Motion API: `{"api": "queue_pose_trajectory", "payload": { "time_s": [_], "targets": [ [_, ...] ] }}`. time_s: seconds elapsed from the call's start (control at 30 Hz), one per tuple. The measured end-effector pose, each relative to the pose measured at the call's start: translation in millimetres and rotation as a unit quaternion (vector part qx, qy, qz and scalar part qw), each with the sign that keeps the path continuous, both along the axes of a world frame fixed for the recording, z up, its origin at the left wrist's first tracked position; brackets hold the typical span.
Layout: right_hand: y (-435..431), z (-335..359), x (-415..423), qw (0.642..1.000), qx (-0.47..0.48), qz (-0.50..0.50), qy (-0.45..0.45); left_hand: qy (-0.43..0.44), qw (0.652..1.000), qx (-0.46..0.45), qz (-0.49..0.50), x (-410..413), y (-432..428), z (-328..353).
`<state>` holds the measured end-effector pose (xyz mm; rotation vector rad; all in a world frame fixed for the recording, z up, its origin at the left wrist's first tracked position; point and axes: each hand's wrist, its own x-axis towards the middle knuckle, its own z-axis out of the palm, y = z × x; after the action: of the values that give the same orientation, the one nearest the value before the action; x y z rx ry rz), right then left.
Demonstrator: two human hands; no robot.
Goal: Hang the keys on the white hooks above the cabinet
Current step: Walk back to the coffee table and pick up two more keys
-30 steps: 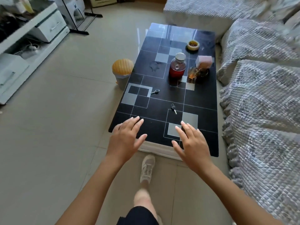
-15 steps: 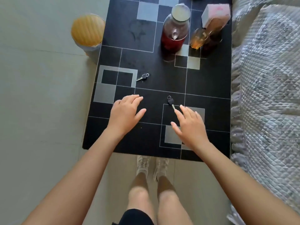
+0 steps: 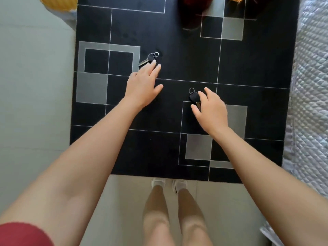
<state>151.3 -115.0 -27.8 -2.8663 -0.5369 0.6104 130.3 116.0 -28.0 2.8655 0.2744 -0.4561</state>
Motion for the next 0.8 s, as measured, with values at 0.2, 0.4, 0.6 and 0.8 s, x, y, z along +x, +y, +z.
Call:
{"api": "queue_pose_trajectory", "payload": {
  "time_s": [0.2, 0.4, 0.6, 0.8],
  "targets": [
    [5.9, -18.8, 13.6, 1.000, 0.015, -0.022, -0.005, 0.076, 0.997, 0.030, 0.000, 16.4, 11.3, -26.5],
    [12.5, -25.6, 16.5, 0.999, 0.032, -0.032, -0.024, 0.036, 0.999, 0.010, 0.016, 21.2, 17.0, -25.7],
    [17.8, -25.8, 16.6, 0.995, 0.063, -0.081, -0.008, -0.063, 0.998, 0.020, 0.011, 10.0, 10.3, -21.5],
    [17.7, -26.8, 15.8, 0.982, 0.103, -0.154, 0.039, -0.045, 0.994, -0.021, 0.100, 16.1, 9.8, -33.3]
  ]
}}
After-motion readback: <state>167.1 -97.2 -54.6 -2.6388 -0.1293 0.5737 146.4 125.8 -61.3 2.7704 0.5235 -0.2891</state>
